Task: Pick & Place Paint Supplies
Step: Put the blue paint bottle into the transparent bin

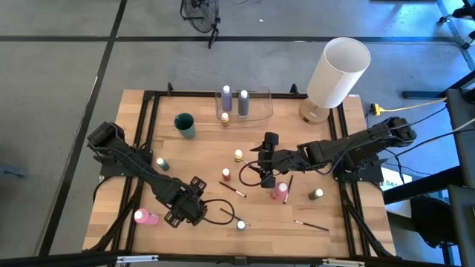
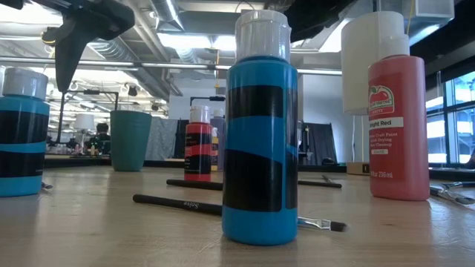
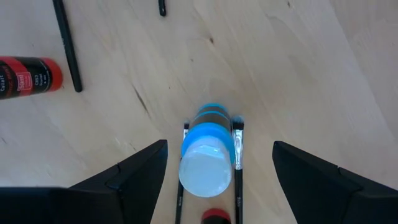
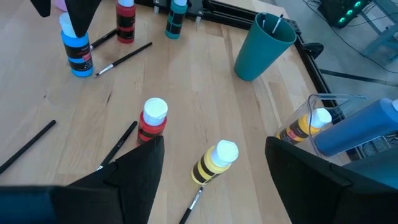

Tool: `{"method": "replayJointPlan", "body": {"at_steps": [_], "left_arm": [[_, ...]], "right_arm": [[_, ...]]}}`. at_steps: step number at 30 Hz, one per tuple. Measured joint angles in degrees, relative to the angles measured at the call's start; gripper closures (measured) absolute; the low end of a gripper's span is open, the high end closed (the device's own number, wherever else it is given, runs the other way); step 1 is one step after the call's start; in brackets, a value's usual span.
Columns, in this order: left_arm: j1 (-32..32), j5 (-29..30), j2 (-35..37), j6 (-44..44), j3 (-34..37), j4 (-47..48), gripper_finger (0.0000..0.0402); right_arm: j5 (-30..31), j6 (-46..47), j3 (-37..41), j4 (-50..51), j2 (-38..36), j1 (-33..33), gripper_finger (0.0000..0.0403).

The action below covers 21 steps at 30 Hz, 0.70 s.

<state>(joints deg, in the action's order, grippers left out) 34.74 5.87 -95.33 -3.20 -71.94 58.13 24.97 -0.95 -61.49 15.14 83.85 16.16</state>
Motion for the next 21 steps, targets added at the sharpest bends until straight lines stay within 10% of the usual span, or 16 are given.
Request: {"method": "replayJointPlan", "body": {"at_steps": [21], "left_arm": [[-1.02,-1.34,0.00,1.45,1.87,-2.53,0.0114]], "right_arm": [[-0.17,0.02,-0.02,-0.39,0.02,0.00,0.0119]]}}
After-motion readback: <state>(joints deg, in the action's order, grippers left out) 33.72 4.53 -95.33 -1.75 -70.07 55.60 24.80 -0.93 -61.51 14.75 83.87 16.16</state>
